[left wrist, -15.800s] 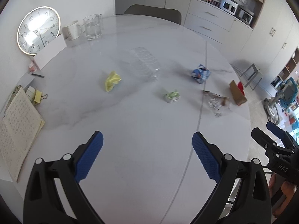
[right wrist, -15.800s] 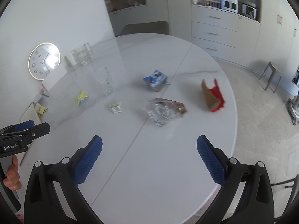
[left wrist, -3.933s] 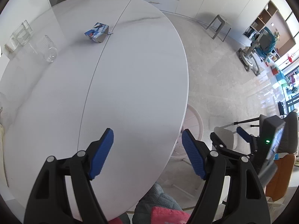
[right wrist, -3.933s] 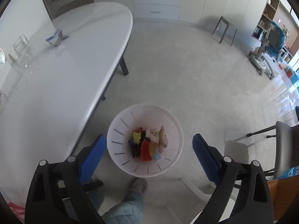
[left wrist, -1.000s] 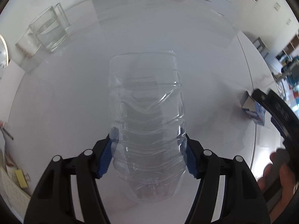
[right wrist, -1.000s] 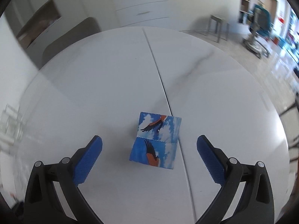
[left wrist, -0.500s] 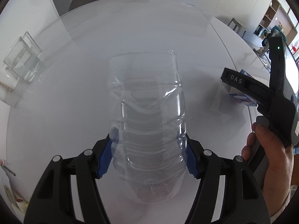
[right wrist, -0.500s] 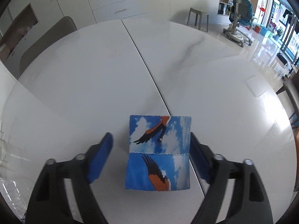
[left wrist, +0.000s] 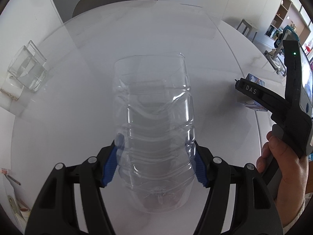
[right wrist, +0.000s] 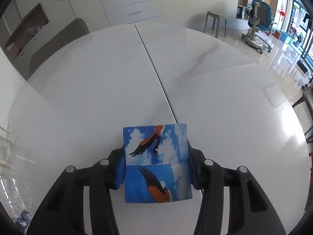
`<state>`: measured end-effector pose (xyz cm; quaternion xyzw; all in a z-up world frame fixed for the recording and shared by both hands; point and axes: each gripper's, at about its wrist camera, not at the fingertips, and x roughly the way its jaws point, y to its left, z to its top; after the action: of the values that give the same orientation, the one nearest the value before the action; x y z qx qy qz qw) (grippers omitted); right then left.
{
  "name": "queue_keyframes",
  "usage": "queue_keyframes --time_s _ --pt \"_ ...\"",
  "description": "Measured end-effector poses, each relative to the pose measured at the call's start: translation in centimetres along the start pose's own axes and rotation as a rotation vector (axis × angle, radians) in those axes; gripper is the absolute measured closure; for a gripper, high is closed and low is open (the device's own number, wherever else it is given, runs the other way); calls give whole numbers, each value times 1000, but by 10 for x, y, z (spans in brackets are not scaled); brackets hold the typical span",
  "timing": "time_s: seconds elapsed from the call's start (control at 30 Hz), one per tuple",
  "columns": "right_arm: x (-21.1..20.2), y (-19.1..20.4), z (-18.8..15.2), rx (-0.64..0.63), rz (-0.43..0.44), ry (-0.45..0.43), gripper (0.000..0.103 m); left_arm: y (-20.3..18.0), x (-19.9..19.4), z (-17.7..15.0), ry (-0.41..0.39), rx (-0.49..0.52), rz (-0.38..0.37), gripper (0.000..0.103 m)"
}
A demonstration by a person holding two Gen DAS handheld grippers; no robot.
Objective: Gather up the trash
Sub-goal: 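Carry bottle and box over the wastebasket and open both tools to drop them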
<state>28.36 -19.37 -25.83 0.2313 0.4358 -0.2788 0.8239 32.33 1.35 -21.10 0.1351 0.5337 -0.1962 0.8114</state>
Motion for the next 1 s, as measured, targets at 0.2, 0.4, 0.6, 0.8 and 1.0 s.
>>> queue_keyframes --time_s 0.2,0.4,0.6,0.8,1.0 --pt "-61 -18 -9 -102 73 -39 53 -22 -46 -20 -34 26 5 40" --pt "-143 -73 -26 -215 123 -65 53 -75 -99 -59 -62 73 -18 40" --pt "-203 -154 -47 -293 120 -55 53 -145 -138 -89 -103 113 -74 40" --pt "-231 -244 -54 -324 86 -41 53 -235 -151 -108 -91 162 -134 40" --pt "-229 -332 -44 -343 112 -20 53 -333 -138 -115 -40 168 -209 40"
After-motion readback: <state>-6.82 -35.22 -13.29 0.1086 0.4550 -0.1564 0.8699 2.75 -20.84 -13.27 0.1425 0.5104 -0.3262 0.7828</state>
